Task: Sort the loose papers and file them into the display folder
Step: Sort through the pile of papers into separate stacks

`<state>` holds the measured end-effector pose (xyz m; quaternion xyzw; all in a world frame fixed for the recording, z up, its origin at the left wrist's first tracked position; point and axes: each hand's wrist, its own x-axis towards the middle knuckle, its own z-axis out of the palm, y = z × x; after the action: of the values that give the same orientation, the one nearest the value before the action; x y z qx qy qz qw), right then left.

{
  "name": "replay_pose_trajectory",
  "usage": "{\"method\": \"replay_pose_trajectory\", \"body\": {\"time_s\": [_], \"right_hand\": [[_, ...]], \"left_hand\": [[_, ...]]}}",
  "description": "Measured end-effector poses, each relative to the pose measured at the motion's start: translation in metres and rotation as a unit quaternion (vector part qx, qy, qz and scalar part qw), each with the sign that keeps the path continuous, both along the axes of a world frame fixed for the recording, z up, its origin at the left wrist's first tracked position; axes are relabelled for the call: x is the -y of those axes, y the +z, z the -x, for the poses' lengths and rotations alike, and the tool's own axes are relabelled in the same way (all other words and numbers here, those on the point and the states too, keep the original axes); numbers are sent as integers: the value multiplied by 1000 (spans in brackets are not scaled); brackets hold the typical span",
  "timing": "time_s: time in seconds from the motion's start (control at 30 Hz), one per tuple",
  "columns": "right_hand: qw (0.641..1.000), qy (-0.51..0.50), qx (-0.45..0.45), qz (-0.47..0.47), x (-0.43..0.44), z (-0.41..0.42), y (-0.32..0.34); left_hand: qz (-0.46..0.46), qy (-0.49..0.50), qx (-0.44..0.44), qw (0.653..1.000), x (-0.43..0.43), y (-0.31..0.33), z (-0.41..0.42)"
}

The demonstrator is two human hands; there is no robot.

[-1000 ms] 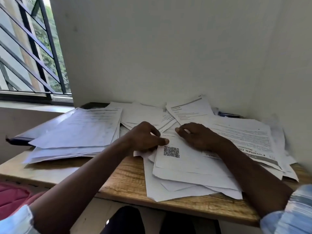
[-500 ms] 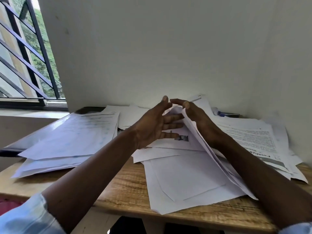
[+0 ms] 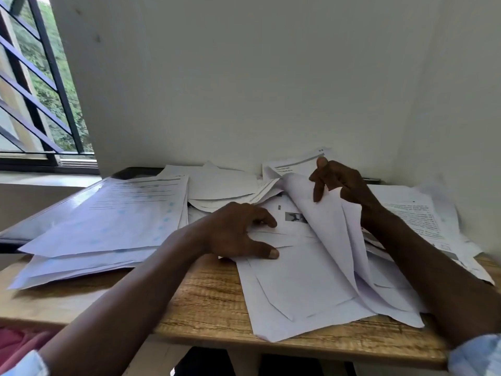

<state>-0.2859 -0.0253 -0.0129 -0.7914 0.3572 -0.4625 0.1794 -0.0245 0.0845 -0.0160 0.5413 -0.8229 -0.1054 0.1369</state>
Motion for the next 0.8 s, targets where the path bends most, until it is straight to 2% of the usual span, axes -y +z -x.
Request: {"method": "replay_pose_trajectory", "body": {"time_s": [0.07,0.13,0.2,0.27,0.33,0.43,0.5,0.63,0.73,0.8], "right_hand": [[998,53,29,-13,4,2,-7],[995,95,24,-5,5,1,-11],[996,86,21,-23,-9,-4,-8],[997,66,0,-28,-18,-12,-7],[997,80,-8,-22,-27,-19,-7],[996,92,-20,-8,-33,-28,-10],[993,112,-35,-15,-40,-33,-14],[990,113,-78,-44,-44,-40,-22],[990,93,-93,-46,-46,-43,-25],[988,102,-38,-111,-47,-46,-23]], "left_hand": [[24,-5,5,1000,0,0,0],[42,-7,-31,999,-1,2,0],[97,34,-75,992,-2,2,-2],[193,106,-60,974,-1,3,-6],[243,141,-14,960,1,3,-9],[172,167,79,968,9,-5,-11],[131,184,79,971,18,-10,-13],[181,199,76,960,27,-15,-17],[265,235,-6,935,26,-11,-19],[374,210,-79,900,22,-6,-18]]}}
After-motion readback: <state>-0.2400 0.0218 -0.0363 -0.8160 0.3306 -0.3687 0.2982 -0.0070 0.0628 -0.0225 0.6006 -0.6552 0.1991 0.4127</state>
